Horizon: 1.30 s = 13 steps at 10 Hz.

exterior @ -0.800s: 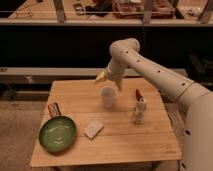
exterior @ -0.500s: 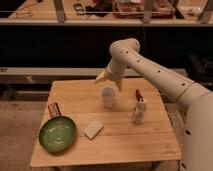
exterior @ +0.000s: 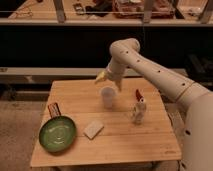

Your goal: Drag the ceramic bowl in a circle

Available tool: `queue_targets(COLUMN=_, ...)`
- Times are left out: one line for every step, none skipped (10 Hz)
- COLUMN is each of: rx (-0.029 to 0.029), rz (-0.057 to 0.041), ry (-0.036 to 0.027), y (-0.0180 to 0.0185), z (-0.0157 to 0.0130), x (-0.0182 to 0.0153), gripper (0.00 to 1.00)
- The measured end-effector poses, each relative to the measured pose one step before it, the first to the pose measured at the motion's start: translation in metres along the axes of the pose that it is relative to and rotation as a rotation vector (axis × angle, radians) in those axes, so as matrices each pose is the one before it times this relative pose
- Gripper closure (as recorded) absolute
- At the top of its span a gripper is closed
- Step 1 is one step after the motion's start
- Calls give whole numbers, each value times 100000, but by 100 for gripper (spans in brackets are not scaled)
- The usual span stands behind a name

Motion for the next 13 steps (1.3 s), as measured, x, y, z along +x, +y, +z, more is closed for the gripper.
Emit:
queue_targets(rx=-4, rz=-2, ry=-10, y=1, z=4, x=-2, gripper=20)
queue_targets(rx=6, rz=5, ry=10, y=-1, z=-6, x=3, gripper=20)
queue_targets(rx=0, rz=-4, ry=-4, y=-3, z=2, x=-1, gripper=20)
queue_targets(rx=1, rz=-1, ry=-2, y=0, z=2, x=1, gripper=20)
queue_targets(rx=6, rz=-6, ry=-9, y=-5, z=4, x=-3, gripper=20)
queue_targets(rx=-5, rz=2, ry=0, y=2, z=1, x=1, gripper=20)
queue_targets(rx=3, rz=2, ry=5, y=0, z=-1, x=2, gripper=20)
queue_targets(rx=-38, rz=-100, ry=-54, y=-11, z=20, x=-40, gripper=20)
queue_targets(rx=18, rz=-672, ry=-175, y=-160, z=-17, x=-211, gripper=20)
queue_targets(rx=603, rz=-3714, ry=-1306, y=-842, z=36, x=-1186, gripper=20)
queue_targets(rx=1220, rz=-7114, ry=-2003, y=-2027, z=119, x=-2205, gripper=20)
queue_targets(rx=1310, rz=-6902, ry=-1335, y=-2198, z=105, x=-2032, gripper=20)
queue_targets(rx=1753, rz=-8823, ry=-265, y=-2801, z=37, x=-2422, gripper=20)
